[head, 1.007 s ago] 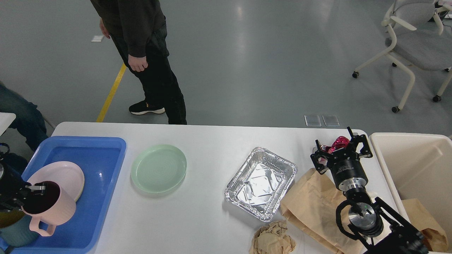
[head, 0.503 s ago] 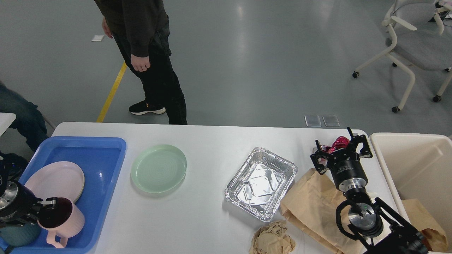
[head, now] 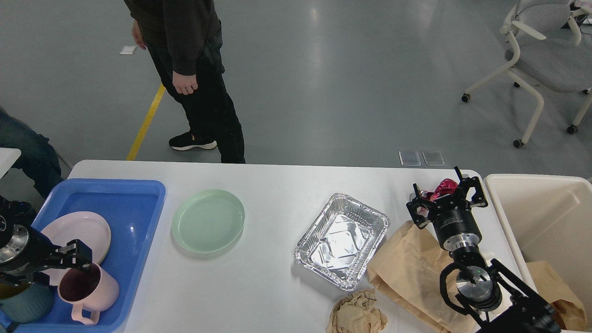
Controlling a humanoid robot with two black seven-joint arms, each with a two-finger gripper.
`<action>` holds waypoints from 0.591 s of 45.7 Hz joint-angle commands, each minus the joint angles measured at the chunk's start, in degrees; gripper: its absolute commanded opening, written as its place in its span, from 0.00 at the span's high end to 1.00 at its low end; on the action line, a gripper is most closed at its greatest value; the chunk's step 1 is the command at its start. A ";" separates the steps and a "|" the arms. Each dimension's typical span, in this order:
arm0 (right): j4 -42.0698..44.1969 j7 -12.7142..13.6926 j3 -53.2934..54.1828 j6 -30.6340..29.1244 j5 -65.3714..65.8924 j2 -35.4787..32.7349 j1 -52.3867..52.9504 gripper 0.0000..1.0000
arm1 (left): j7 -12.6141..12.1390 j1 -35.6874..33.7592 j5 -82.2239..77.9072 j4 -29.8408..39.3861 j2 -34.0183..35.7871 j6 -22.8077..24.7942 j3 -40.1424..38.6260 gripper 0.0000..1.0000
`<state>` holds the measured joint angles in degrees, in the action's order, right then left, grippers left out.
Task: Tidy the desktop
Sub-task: 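Lift the pink mug and set it down inside the blue tray, then move the left gripper to the rim of the pale green plate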
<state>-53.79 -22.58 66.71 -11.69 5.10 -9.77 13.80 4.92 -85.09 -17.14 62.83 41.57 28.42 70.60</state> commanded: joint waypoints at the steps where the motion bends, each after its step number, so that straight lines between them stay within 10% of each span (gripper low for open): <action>1: 0.00 0.08 0.00 0.00 0.00 0.01 0.00 0.00 | 0.09 -5.69 0.09 0.45 -0.69 3.92 4.19 0.13; 27: 0.00 -0.01 0.00 0.00 0.00 0.01 0.00 0.00 | 0.44 -38.12 17.83 19.69 -23.80 8.94 18.08 0.13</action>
<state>-53.79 -22.59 66.71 -11.69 5.09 -9.78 13.80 5.37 -117.29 -4.74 77.82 25.19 37.31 87.55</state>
